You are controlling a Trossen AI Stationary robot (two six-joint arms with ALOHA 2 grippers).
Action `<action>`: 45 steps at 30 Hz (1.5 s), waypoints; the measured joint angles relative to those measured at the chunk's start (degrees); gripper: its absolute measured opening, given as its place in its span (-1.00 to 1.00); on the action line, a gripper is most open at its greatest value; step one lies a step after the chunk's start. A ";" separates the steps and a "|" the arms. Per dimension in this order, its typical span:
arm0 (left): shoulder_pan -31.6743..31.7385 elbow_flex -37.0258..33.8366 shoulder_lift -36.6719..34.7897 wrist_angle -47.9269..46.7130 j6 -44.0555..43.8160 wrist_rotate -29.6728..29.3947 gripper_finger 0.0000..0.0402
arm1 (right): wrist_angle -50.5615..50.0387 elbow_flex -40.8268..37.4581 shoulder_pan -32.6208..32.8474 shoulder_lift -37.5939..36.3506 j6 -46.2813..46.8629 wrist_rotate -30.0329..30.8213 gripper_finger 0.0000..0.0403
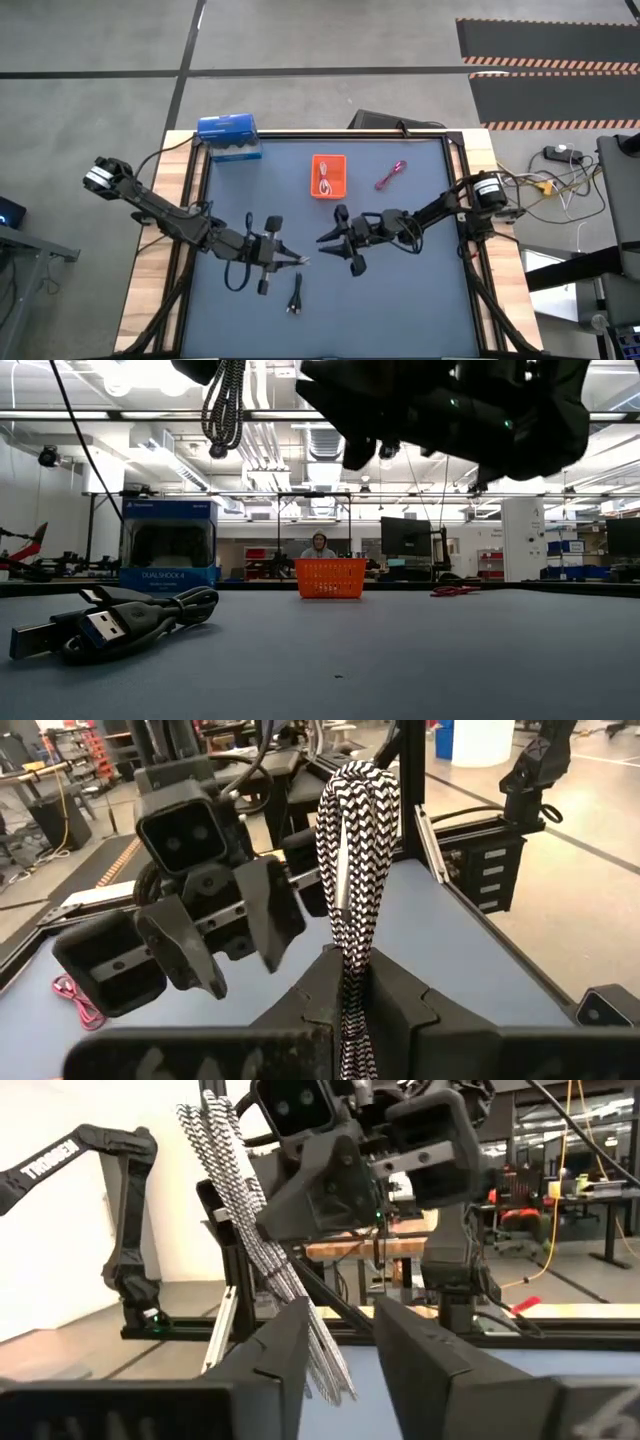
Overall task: Pick and place USB-C Cables
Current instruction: Put the black white charger cable into the orange bin
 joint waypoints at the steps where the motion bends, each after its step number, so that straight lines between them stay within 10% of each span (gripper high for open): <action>1: 0.00 -0.04 0.00 -0.01 -0.07 -0.01 -0.93 | -1.10 0.66 0.13 -0.20 -0.42 0.00 -0.41; 11: 0.48 -0.07 -0.02 3.02 -0.18 -7.48 -0.93 | -15.97 4.59 1.23 -3.59 -0.38 -0.25 0.07; 25: 1.80 -0.07 0.13 4.83 -1.73 -9.82 -0.93 | -25.60 12.84 1.38 -3.59 -4.66 5.41 0.08; 45: 1.80 -0.13 0.13 4.08 -1.84 -10.27 -0.93 | -37.30 18.97 1.36 -3.57 -8.42 6.10 -0.85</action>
